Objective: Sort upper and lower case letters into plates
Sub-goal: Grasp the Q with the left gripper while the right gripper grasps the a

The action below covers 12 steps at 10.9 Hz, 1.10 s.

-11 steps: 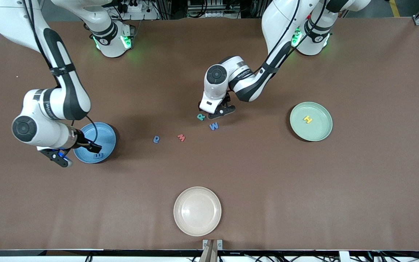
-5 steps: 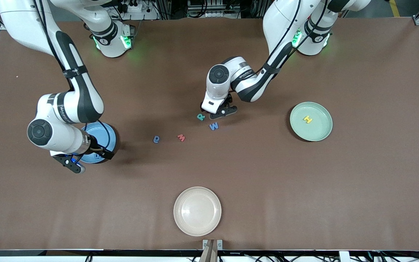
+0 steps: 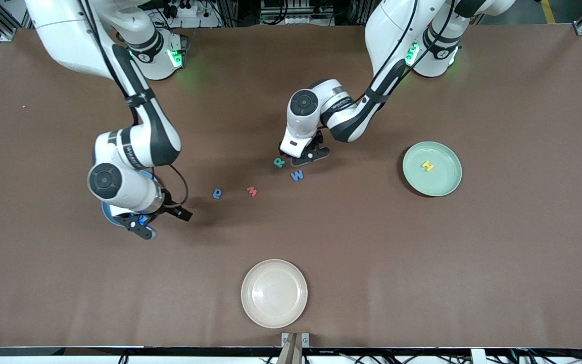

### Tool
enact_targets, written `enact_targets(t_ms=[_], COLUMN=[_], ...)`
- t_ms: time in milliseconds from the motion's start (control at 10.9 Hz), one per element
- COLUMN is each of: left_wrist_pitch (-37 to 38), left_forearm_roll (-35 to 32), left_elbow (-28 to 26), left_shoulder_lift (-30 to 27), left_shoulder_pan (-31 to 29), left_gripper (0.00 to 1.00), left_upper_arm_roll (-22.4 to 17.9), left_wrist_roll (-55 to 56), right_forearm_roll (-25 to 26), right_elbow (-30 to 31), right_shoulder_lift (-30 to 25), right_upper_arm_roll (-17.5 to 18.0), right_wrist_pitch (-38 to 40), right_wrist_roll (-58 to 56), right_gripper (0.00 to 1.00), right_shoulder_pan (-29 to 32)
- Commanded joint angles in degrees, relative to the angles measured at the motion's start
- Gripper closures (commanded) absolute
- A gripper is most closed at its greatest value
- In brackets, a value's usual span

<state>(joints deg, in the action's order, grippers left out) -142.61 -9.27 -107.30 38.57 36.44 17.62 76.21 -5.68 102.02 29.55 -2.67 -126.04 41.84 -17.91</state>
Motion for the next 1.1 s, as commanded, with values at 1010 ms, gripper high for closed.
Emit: enact_targets(t_ms=[1010], left_wrist_pitch=[-1.1], left_forearm_roll=[-3.7], left_elbow=[0.0], left_shoulder_lift=[0.2], left_shoulder_pan=[-0.2], left_gripper=[0.40], left_upper_arm_roll=[-1.0], left_wrist_roll=[1.1], right_forearm_roll=[7.4], right_elbow=[12.4], right_shoulder_lift=[2.8], right_upper_arm_roll=[9.0], right_wrist_pitch=[-17.7], right_wrist_roll=[0.3], right_gripper=[0.00], right_shoulder_pan=[-1.3])
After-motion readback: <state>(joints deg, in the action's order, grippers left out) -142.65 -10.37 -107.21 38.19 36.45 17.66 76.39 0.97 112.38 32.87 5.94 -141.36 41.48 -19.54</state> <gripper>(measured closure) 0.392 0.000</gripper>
